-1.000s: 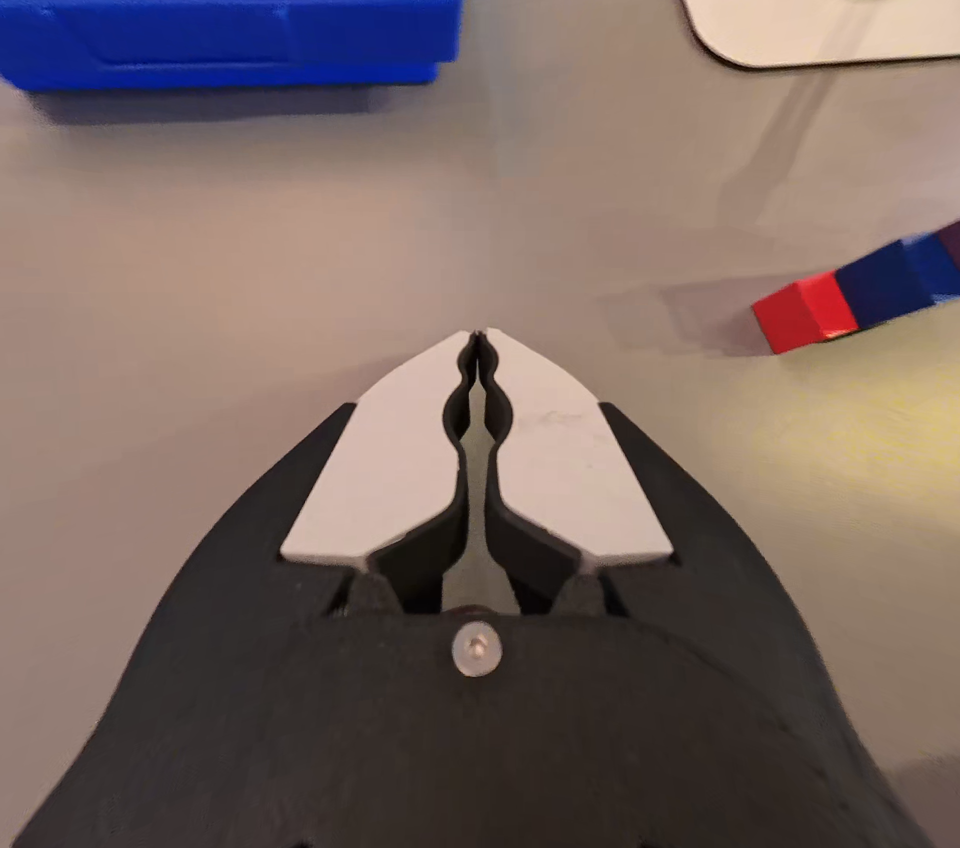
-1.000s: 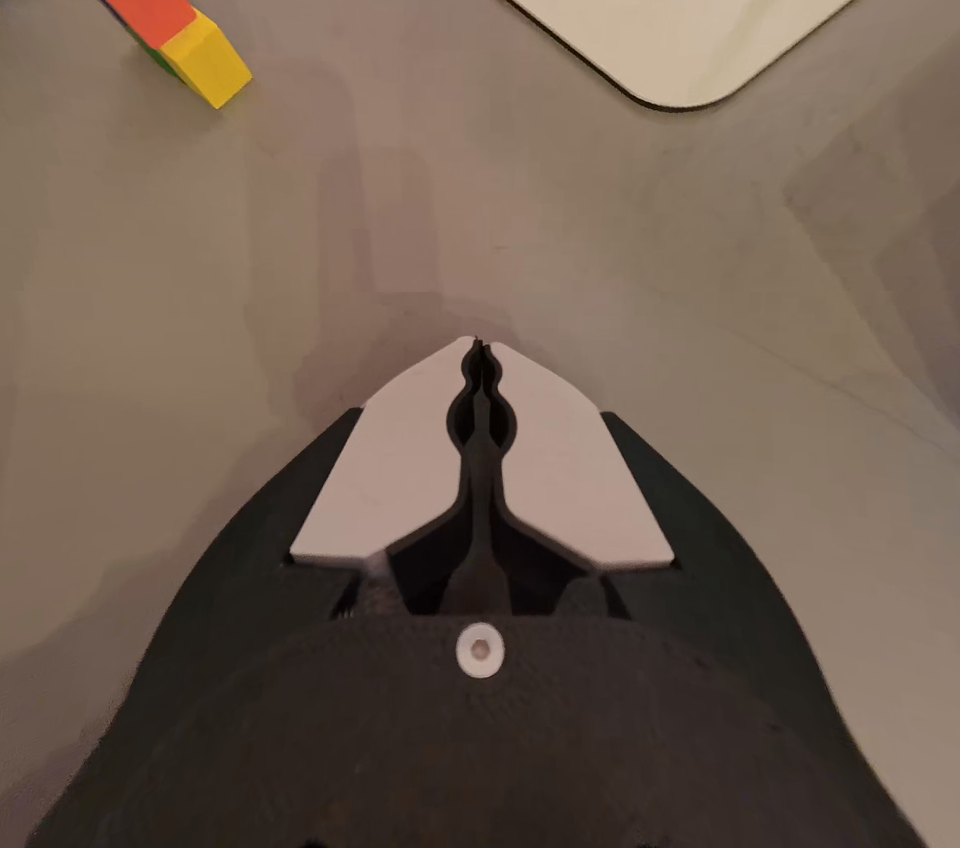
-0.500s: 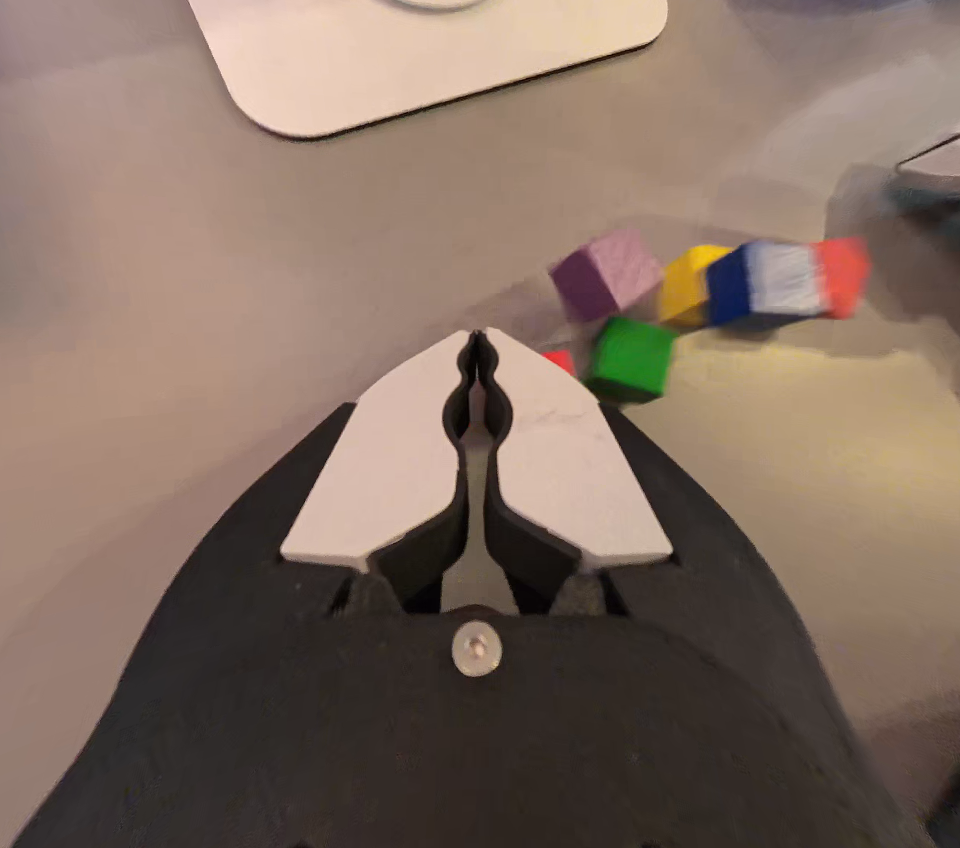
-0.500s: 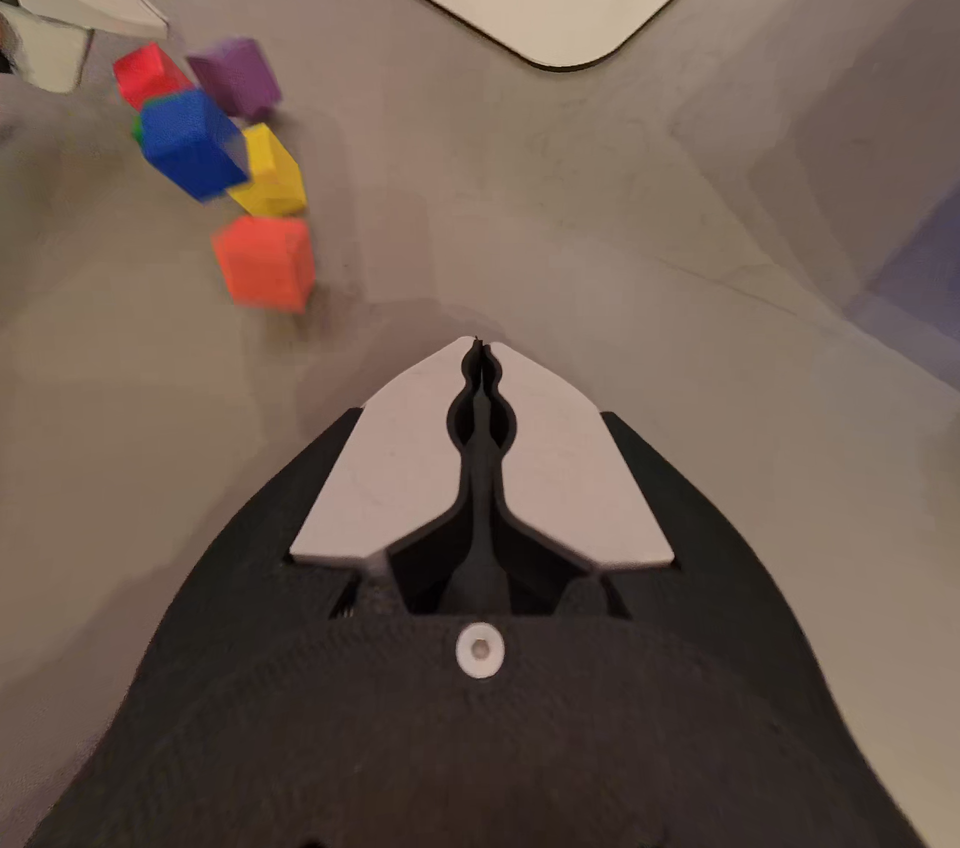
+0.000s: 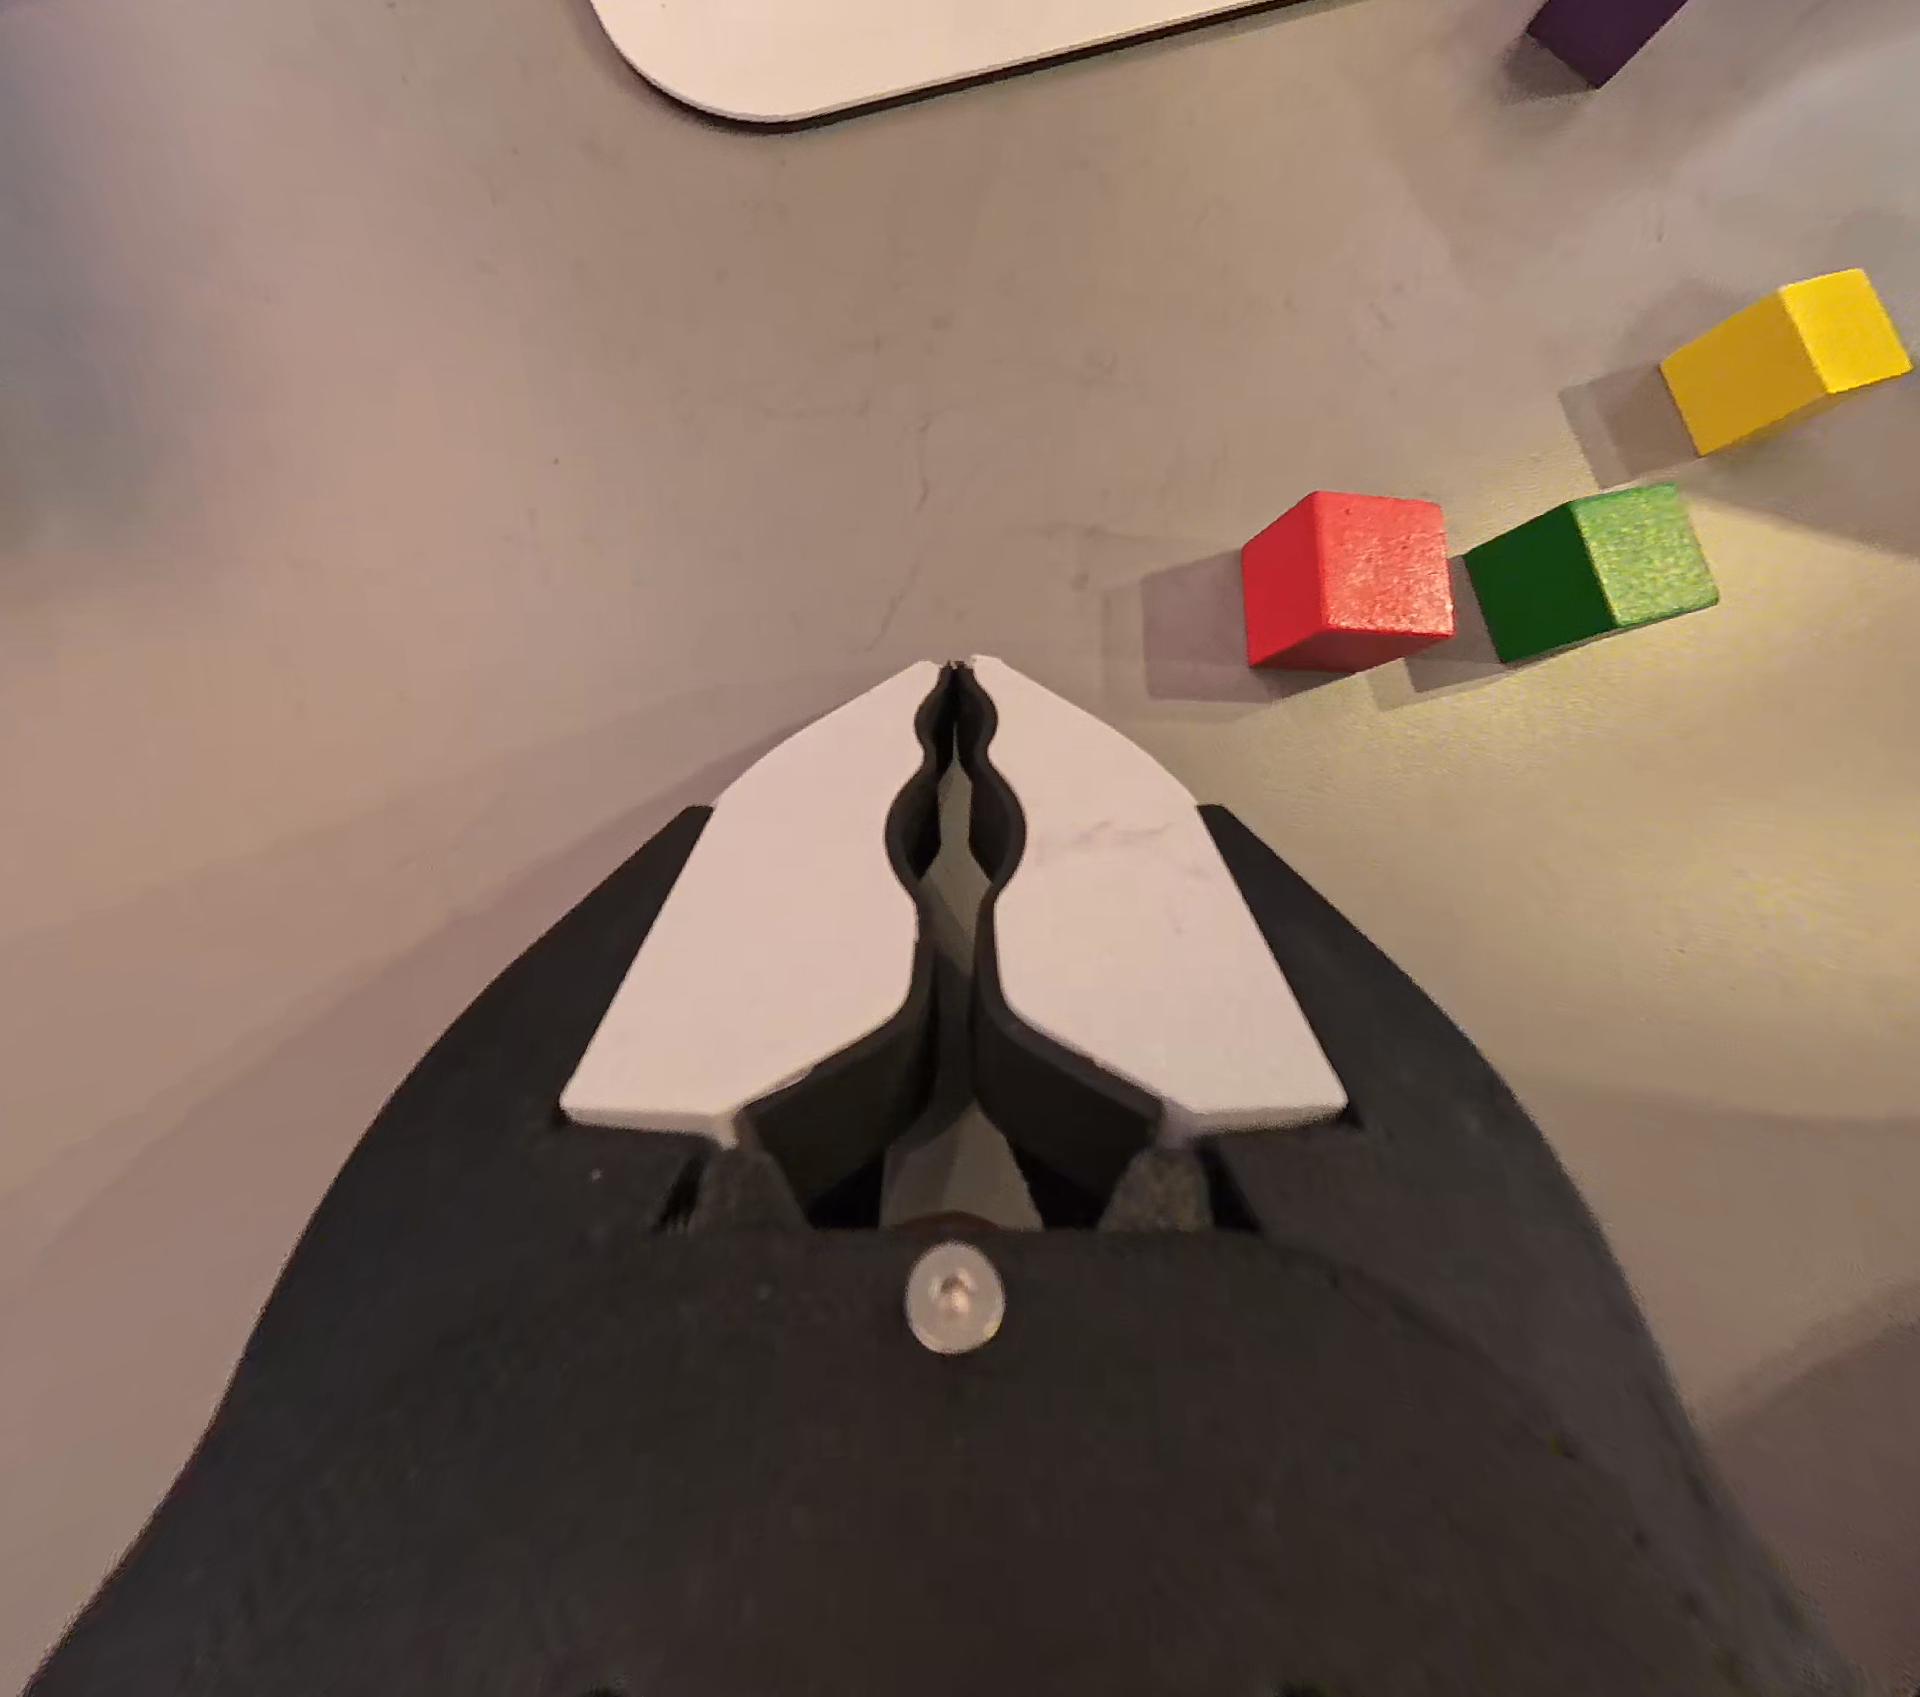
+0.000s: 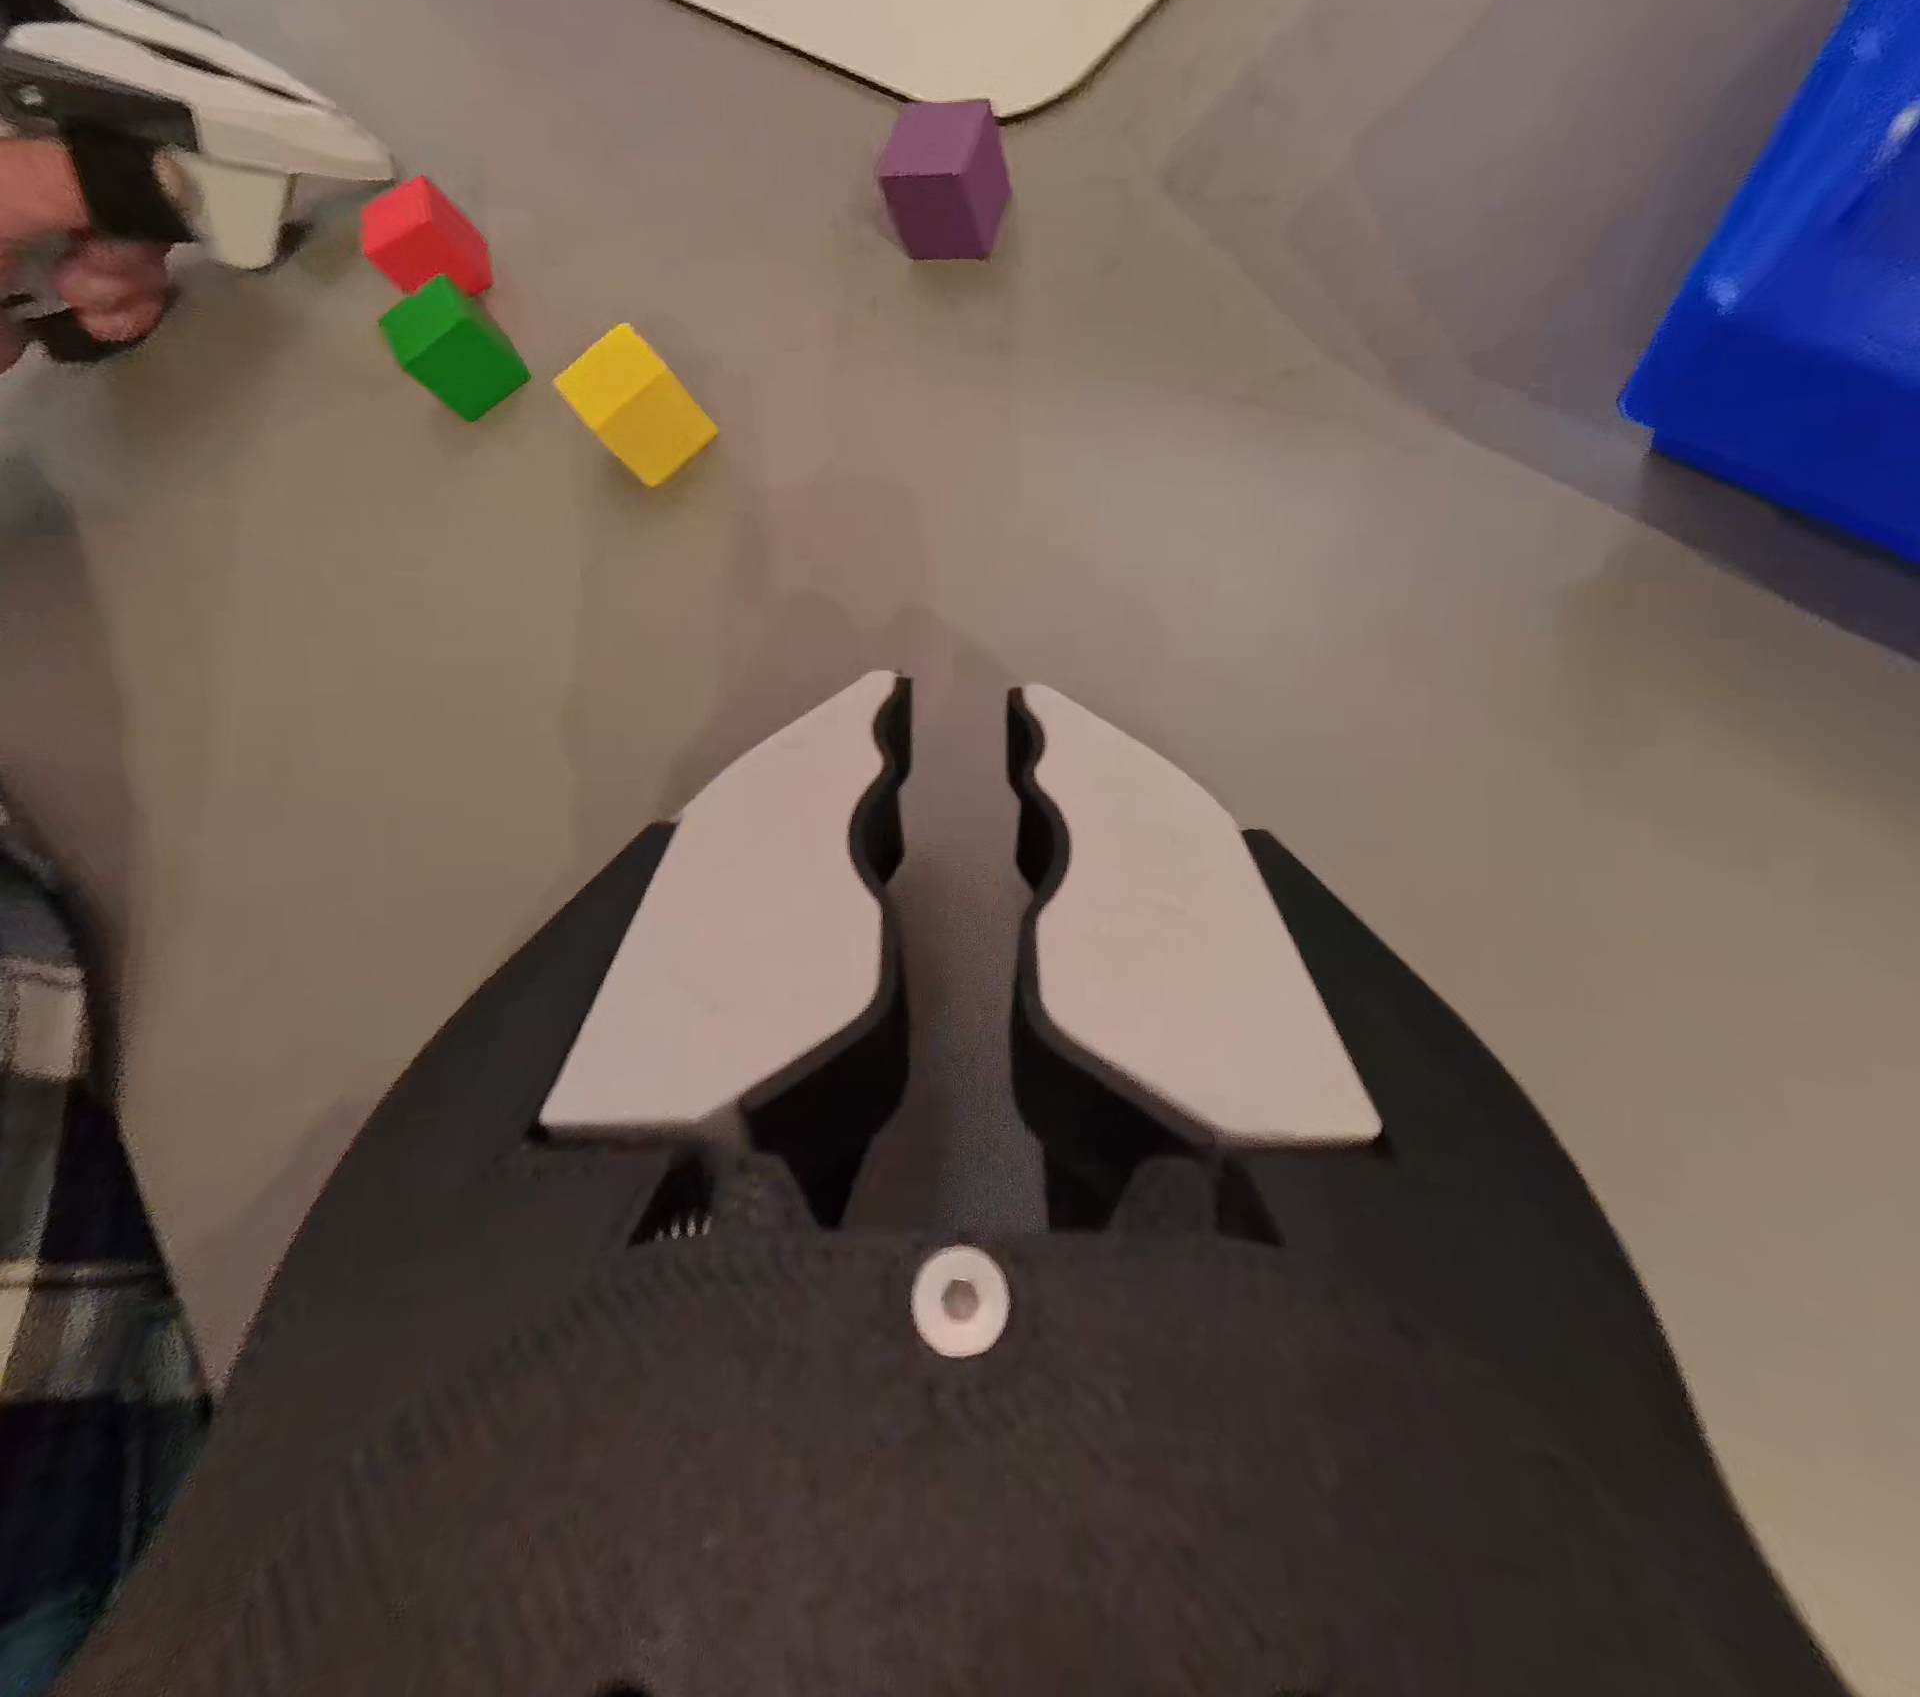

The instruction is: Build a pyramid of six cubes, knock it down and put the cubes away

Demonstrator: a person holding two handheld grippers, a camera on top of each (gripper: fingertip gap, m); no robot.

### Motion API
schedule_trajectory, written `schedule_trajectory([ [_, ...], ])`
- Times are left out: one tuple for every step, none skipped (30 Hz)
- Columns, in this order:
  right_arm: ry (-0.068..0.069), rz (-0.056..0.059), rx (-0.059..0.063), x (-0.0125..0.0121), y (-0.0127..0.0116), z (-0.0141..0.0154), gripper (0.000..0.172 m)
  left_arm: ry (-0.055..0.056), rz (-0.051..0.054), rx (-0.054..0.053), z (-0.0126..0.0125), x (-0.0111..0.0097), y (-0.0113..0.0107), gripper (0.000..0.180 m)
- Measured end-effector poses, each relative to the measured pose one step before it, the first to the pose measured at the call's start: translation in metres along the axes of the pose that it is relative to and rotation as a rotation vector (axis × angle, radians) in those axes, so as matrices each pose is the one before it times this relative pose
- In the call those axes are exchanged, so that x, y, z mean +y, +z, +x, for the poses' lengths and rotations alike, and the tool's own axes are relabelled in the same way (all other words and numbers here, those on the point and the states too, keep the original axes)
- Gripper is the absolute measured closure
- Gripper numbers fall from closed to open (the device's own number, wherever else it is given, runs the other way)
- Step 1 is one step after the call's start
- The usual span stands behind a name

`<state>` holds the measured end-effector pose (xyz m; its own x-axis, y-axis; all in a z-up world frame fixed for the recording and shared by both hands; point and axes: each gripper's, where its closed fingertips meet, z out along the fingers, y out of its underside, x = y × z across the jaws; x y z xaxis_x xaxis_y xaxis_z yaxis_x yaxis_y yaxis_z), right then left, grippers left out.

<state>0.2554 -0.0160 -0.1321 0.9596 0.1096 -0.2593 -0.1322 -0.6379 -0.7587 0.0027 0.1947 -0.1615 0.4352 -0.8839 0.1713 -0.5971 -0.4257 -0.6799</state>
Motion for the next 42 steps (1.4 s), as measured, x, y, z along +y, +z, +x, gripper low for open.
schedule_trajectory([
  [-0.0299, -0.0059, -0.0297, -0.00258, -0.00371, -0.00593, 0.149, -0.0029, 0.0020, 0.0023, -0.00001, -0.00026, -0.00012, 0.180],
  [-0.0406, -0.0158, -0.0230, -0.00236, -0.00324, -0.00552, 0.144, -0.0005, 0.0025, 0.0061, 0.00027, -0.00027, -0.00016, 0.180],
  [-0.0487, -0.0278, -0.0070, -0.00128, -0.00273, -0.00332, 0.137, 0.0015, 0.0029, 0.0101, 0.00079, -0.00033, -0.00009, 0.180],
  [-0.0494, -0.0428, -0.0149, 0.00007, -0.00147, -0.00445, 0.131, -0.0010, 0.0018, 0.0091, 0.00033, -0.00028, -0.00008, 0.180],
  [-0.0462, -0.0542, -0.0333, 0.00116, -0.00020, -0.00718, 0.128, -0.0035, 0.0031, 0.0074, 0.00016, -0.00044, -0.00004, 0.180],
  [-0.0353, -0.0574, -0.0206, 0.00175, 0.00112, -0.00563, 0.126, -0.0014, 0.0025, 0.0077, 0.00036, -0.00045, 0.00008, 0.180],
  [-0.0149, -0.0576, -0.0067, 0.00220, 0.00239, -0.00324, 0.124, -0.0012, 0.0001, 0.0057, 0.00024, -0.00021, 0.00003, 0.180],
  [0.0054, -0.0590, -0.0055, 0.00312, 0.00395, -0.00268, 0.119, -0.0030, 0.0001, 0.0021, -0.00011, -0.00014, 0.00010, 0.180],
  [0.0196, -0.0628, -0.0006, 0.00512, 0.00507, -0.00196, 0.119, -0.0002, 0.0002, 0.0000, 0.00001, -0.00002, 0.00001, 0.180],
  [0.0276, -0.0659, 0.0145, 0.00669, 0.00521, 0.00030, 0.119, 0.0023, 0.0000, -0.0001, 0.00006, -0.00004, -0.00003, 0.180],
  [0.0365, -0.0546, 0.0291, 0.00634, 0.00465, 0.00252, 0.120, 0.0010, 0.0007, 0.0012, 0.00014, 0.00000, -0.00003, 0.180],
  [0.0444, -0.0358, 0.0121, 0.00395, 0.00384, 0.00067, 0.121, -0.0020, 0.0011, 0.0015, 0.00004, -0.00006, -0.00010, 0.180],
  [0.0443, -0.0203, 0.0039, 0.00144, 0.00277, -0.00047, 0.123, -0.0021, 0.0002, 0.0009, -0.00004, -0.00010, -0.00001, 0.180],
  [0.0319, -0.0143, 0.0072, 0.00028, 0.00183, -0.00065, 0.126, -0.0002, 0.0001, 0.0005, -0.00005, 0.00000, -0.00005, 0.180],
  [0.0183, -0.0153, 0.0085, 0.00025, 0.00199, -0.00064, 0.131, 0.0004, 0.0003, 0.0003, 0.00006, 0.00006, -0.00006, 0.180],
  [0.0102, -0.0186, 0.0026, 0.00089, 0.00230, -0.00097, 0.139, -0.0003, 0.0004, 0.0001, -0.00009, -0.00004, -0.00002, 0.180],
  [0.0065, -0.0094, 0.0047, -0.00001, 0.00108, -0.00028, 0.141, -0.0003, 0.0001, 0.0003, 0.00006, -0.00002, 0.00001, 0.180],
  [0.0035, -0.0118, 0.0042, 0.00044, -0.00005, 0.00065, 0.141, -0.0001, -0.0001, 0.0009, 0.00004, -0.00004, 0.00001, 0.180],
  [0.0067, -0.0135, 0.0050, 0.00097, -0.00102, 0.00216, 0.142, -0.0008, 0.0007, 0.0026, 0.00013, -0.00006, -0.00006, 0.180],
  [0.0019, 0.0034, -0.0018, -0.00126, -0.00264, 0.00217, 0.142, -0.0026, 0.0013, 0.0026, -0.00008, -0.00015, -0.00012, 0.180],
  [0.0017, 0.0267, -0.0055, -0.00509, -0.00563, 0.00262, 0.143, -0.0021, 0.0009, 0.0020, 0.00000, -0.00001, -0.00003, 0.180],
  [0.0036, 0.0347, 0.0036, -0.00802, -0.00896, 0.00496, 0.142, -0.0004, 0.0004, 0.0012, 0.00002, 0.00002, -0.00010, 0.180],
  [-0.0051, 0.0411, 0.0125, -0.01113, -0.01118, 0.00770, 0.142, 0.0003, 0.0001, 0.0001, 0.00004, -0.00007, 0.00008, 0.180],
  [-0.0009, 0.0537, 0.0153, -0.01470, -0.01301, 0.01102, 0.143, 0.0008, 0.0000, -0.0012, -0.00001, 0.00002, -0.00010, 0.180],
  [0.0092, 0.0604, 0.0236, -0.01752, -0.01350, 0.01533, 0.143, 0.0016, 0.0002, -0.0006, 0.00002, 0.00001, 0.00005, 0.180],
  [0.0046, 0.0496, 0.0309, -0.01797, -0.01179, 0.01849, 0.143, 0.0008, 0.0011, 0.0017, 0.00013, -0.00009, 0.00001, 0.180],
  [0.0030, 0.0373, 0.0299, -0.01752, -0.00828, 0.02062, 0.143, -0.0011, 0.0007, 0.0014, 0.00000, -0.00006, -0.00007, 0.180],
  [0.0056, 0.0331, 0.0321, -0.01733, -0.00413, 0.02297, 0.143, -0.0023, 0.0010, 0.0018, -0.00001, -0.00002, -0.00003, 0.180],
  [0.0053, 0.0215, 0.0329, -0.01528, 0.00150, 0.02491, 0.143, -0.0020, 0.0014, 0.0028, 0.00004, -0.00019, -0.00006, 0.180],
  [0.0099, -0.0076, 0.0236, -0.01054, 0.00737, 0.02494, 0.143, -0.0017, 0.0009, 0.0021, -0.00007, -0.00011, 0.00005, 0.180],
  [0.0124, -0.0223, 0.0210, -0.00787, 0.01137, 0.02452, 0.142, -0.0007, 0.0006, 0.0013, 0.00005, -0.00001, -0.00009, 0.180],
  [0.0115, -0.0145, 0.0125, -0.00804, 0.01390, 0.02233, 0.142, 0.0002, 0.0005, 0.0005, 0.00001, -0.00001, -0.00004, 0.180],
  [0.0182, -0.0189, -0.0005, -0.00674, 0.01531, 0.01909, 0.142, 0.0002, 0.0006, 0.0004, 0.00000, -0.00002, -0.00003, 0.180],
  [0.0104, -0.0301, 0.0078, -0.00472, 0.01559, 0.01749, 0.142, -0.0003, 0.0008, 0.0005, -0.00004, -0.00009, 0.00000, 0.180],
  [-0.0015, -0.0302, 0.0096, -0.00404, 0.01531, 0.01497, 0.142, -0.0003, 0.0007, 0.0008, -0.00001, -0.00008, -0.00001, 0.180],
  [0.0061, -0.0220, -0.0026, -0.00405, 0.01489, 0.01142, 0.141, -0.0002, 0.0008, 0.0013, 0.00010, 0.00000, -0.00008, 0.180],
  [0.0157, -0.0349, -0.0129, -0.00101, 0.01425, 0.00842, 0.141, 0.0004, 0.0008, 0.0013, 0.00011, -0.00005, -0.00001, 0.180],
  [0.0067, -0.0423, -0.0079, 0.00046, 0.01223, 0.00637, 0.141, 0.0004, 0.0005, 0.0004, 0.00007, 0.00004, -0.00005, 0.180],
  [-0.0015, -0.0276, 0.0048, -0.00055, 0.01017, 0.00602, 0.141, -0.0003, 0.0003, -0.0002, -0.00005, 0.00002, -0.00005, 0.180],
  [0.0008, -0.0244, -0.0031, 0.00030, 0.00933, 0.00343, 0.141, -0.0008, 0.0004, 0.0002, -0.00007, 0.00003, 0.00003, 0.180],
  [0.0067, -0.0353, -0.0107, 0.00262, 0.00794, 0.00096, 0.137, 0.0001, 0.0002, 0.0001, 0.00001, -0.00003, 0.00002, 0.180],
  [-0.0024, -0.0022, 0.0034, -0.00148, 0.00219, 0.00058, 0.131, 0.0007, 0.0001, 0.0001, -0.00004, -0.00002, 0.00001, 0.180],
])
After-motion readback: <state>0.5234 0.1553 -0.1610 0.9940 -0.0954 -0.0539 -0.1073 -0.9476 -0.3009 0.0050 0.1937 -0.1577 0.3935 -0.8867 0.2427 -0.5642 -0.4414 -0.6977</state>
